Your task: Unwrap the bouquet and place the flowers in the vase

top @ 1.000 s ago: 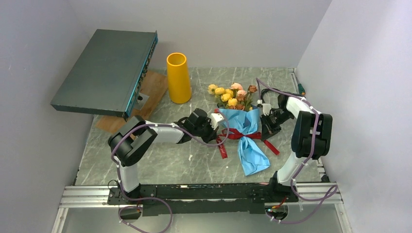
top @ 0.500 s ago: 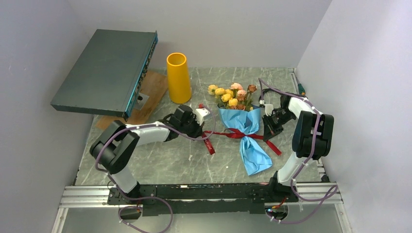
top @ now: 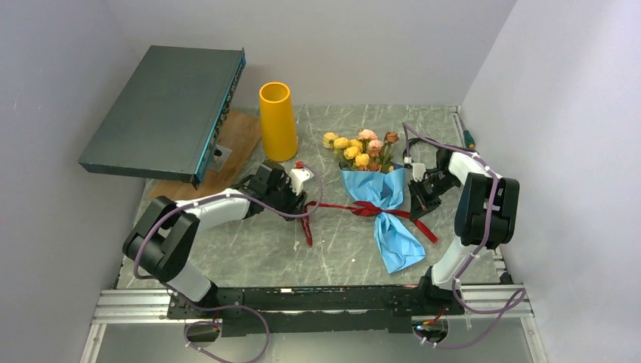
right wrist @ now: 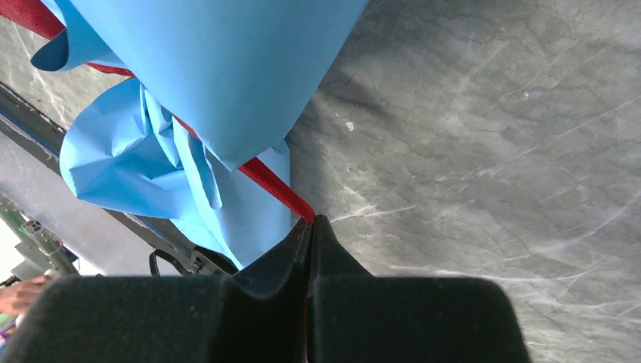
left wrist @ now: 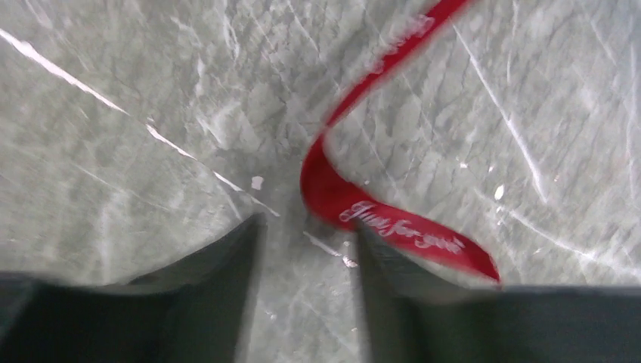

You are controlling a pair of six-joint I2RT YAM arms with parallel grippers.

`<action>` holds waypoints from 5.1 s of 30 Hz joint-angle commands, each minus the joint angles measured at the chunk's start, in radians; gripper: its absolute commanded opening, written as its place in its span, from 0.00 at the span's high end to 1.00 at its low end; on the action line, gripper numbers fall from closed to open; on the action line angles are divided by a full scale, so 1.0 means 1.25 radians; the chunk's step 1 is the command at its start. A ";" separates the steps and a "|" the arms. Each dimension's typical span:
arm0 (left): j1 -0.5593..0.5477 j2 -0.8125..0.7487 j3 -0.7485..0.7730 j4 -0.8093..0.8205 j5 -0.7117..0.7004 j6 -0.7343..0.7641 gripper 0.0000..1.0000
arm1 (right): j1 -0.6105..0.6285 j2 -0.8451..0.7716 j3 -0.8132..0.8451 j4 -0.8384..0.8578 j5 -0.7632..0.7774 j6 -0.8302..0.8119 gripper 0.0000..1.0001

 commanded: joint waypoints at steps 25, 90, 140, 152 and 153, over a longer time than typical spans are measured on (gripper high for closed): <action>-0.157 0.293 0.286 -0.021 0.011 0.372 0.97 | 0.022 -0.030 0.051 -0.015 -0.009 0.023 1.00; 0.131 -0.016 0.078 -0.234 0.072 0.502 1.00 | -0.254 0.085 0.282 -0.109 0.220 -0.187 0.53; -0.122 0.249 0.410 -0.075 0.154 0.299 1.00 | 0.347 0.237 0.246 0.224 -0.152 0.259 0.86; -0.184 0.206 0.493 -0.022 0.211 0.197 1.00 | 0.371 0.263 0.200 0.267 -0.105 0.258 1.00; -0.185 0.193 0.491 -0.021 0.214 0.196 1.00 | 0.372 0.262 0.198 0.270 -0.100 0.257 1.00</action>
